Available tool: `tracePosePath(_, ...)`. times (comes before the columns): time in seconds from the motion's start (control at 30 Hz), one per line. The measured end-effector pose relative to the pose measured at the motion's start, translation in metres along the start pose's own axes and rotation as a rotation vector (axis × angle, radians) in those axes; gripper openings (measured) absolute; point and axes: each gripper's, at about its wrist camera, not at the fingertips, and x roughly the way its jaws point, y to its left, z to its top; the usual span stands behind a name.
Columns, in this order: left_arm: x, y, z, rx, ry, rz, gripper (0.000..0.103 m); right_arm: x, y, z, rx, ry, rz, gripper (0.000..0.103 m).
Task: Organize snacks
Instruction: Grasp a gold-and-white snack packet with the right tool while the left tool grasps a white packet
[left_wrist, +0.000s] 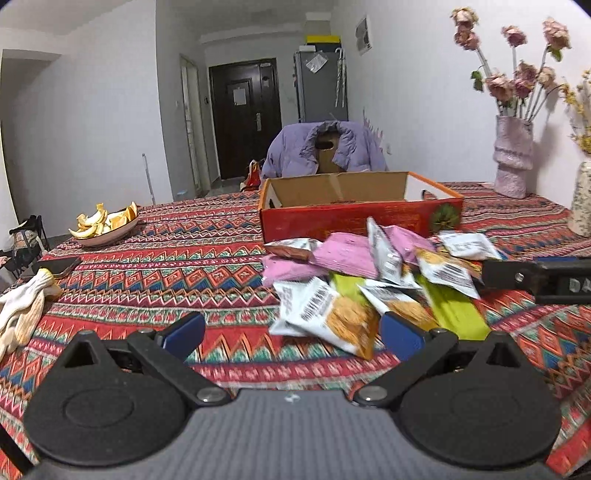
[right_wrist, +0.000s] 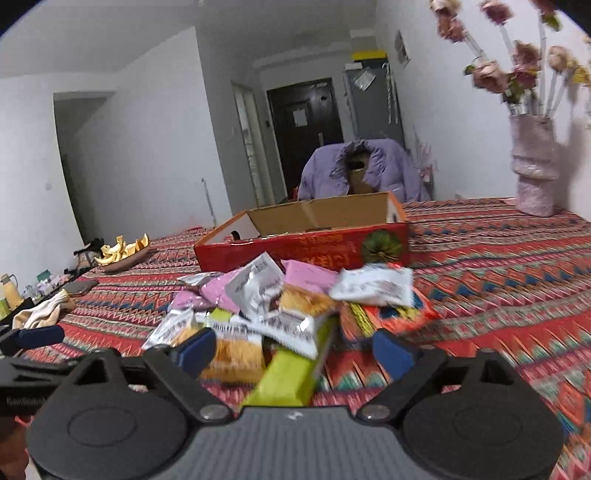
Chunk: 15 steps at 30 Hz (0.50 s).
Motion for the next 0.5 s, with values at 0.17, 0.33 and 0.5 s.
tracePosePath(0.17, 0.037, 0.006, 0.010, -0.005, 0.085, -0.072, 0.098, 0.051, 0.000, 0.021, 0.020, 0.054, -0.005, 0.080)
tracePosePath(0.33, 0.058, -0.001, 0.014, -0.024, 0.138, -0.127, 0.092, 0.088, -0.004, 0.018, 0.064, 0.120, 0.008, 0.072)
tracePosePath(0.5, 0.069, -0.024, 0.021, -0.008, 0.153, -0.246, 0.086, 0.084, -0.013, 0.018, 0.043, 0.163, 0.050, 0.039)
